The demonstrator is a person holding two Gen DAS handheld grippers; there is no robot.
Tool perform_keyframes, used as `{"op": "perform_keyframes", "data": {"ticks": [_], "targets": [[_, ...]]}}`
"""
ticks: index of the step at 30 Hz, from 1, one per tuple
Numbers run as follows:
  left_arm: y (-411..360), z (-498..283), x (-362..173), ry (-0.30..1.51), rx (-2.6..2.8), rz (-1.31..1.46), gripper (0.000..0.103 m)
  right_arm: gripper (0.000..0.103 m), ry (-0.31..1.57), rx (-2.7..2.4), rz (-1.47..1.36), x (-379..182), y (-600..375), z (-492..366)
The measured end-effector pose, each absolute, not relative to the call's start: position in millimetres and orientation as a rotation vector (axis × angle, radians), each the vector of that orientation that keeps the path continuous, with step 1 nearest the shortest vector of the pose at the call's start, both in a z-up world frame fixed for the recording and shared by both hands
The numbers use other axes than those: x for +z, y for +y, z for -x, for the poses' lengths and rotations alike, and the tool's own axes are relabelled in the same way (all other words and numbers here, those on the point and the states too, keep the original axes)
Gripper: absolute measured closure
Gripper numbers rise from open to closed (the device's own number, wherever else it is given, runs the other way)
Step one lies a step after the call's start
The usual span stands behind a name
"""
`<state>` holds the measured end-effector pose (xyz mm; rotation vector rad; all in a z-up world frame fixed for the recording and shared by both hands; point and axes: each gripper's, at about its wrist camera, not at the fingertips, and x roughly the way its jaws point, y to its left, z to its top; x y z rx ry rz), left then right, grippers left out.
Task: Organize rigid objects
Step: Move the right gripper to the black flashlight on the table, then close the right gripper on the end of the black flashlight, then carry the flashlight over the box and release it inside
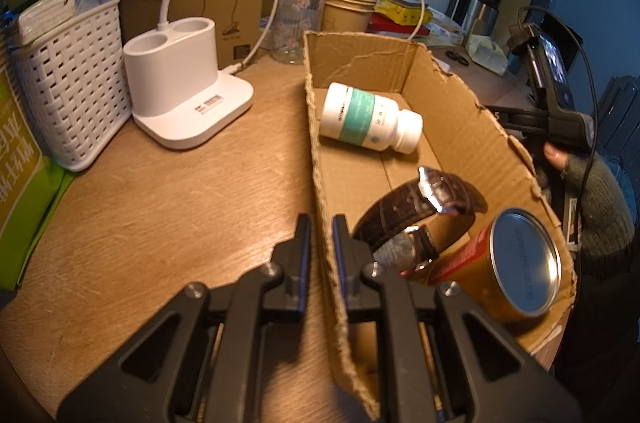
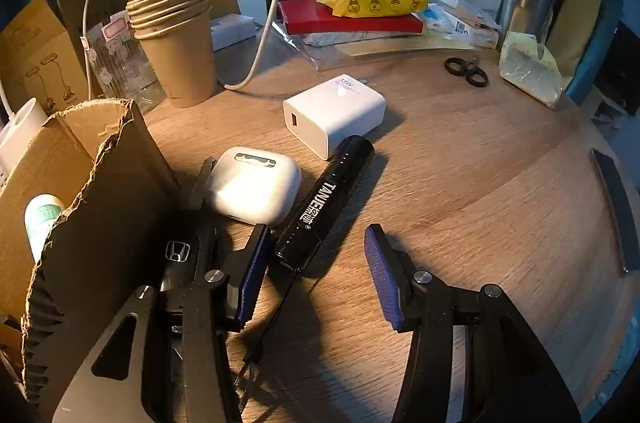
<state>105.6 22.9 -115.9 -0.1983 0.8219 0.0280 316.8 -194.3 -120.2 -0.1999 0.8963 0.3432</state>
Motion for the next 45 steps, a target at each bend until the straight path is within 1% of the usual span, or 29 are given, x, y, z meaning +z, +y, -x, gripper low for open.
{"op": "perform_keyframes", "data": {"ticks": [2, 3, 5, 10, 22, 37, 45], "targets": [[23, -106, -116, 0.822, 0.027, 0.198, 0.091, 0.055, 0.896, 0.342, 0.197, -120, -195, -318], [23, -106, -116, 0.822, 0.027, 0.198, 0.091, 0.062, 0.895, 0.343, 0.192, -120, -195, -317], [23, -106, -116, 0.822, 0.027, 0.198, 0.091, 0.074, 0.893, 0.341, 0.167, -118, -199, -317], [23, -106, -116, 0.822, 0.027, 0.198, 0.091, 0.075, 0.886, 0.361, 0.101, -115, -210, -318], [23, -106, -116, 0.822, 0.027, 0.199, 0.091, 0.079, 0.773, 0.376, 0.035, -90, -226, -291], [23, -106, -116, 0.822, 0.027, 0.198, 0.090, 0.081, 0.616, 0.374, 0.091, -50, -223, -257], [23, -106, -116, 0.822, 0.027, 0.198, 0.090, 0.081, 0.524, 0.448, 0.101, -13, -210, -222]]}}
